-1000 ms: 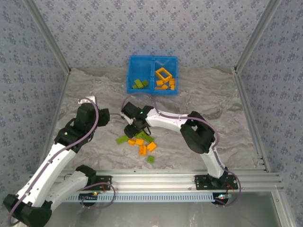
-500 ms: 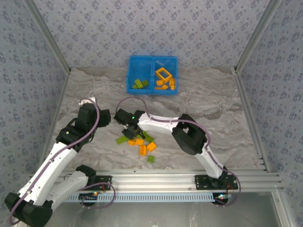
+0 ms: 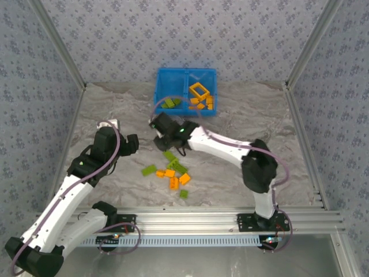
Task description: Sort the legos into containers by color
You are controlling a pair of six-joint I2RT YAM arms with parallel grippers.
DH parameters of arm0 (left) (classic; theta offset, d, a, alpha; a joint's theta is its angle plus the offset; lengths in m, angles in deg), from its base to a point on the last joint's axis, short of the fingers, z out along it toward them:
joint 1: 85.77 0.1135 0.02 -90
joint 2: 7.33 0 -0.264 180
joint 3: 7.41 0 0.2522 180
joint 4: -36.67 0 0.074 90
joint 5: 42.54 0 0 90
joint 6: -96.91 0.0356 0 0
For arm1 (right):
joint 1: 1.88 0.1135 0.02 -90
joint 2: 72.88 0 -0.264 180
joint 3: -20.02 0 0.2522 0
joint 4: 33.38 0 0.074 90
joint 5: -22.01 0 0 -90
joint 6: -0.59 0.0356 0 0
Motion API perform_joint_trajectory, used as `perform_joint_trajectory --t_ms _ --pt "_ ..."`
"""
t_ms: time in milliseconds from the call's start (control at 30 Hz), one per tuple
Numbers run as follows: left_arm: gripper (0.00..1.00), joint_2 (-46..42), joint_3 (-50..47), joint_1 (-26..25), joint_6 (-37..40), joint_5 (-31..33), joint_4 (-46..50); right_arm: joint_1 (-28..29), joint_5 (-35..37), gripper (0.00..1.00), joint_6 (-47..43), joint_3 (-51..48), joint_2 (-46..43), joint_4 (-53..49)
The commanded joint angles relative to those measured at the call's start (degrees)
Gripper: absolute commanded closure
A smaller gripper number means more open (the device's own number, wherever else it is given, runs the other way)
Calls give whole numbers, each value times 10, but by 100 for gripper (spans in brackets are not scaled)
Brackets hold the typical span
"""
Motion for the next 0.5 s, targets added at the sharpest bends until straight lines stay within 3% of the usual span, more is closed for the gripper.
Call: perform_joint_trajectory --t_ms 0,133,467 --pt "2 -15 1 3 6 -28 -22 -41 22 73 18 30 -9 64" --pt "1 -21 3 3 2 -35 -13 -91 27 73 20 125 65 73" --pt "1 -34 -17 3 -23 -61 20 -166 34 72 21 489 352 -9"
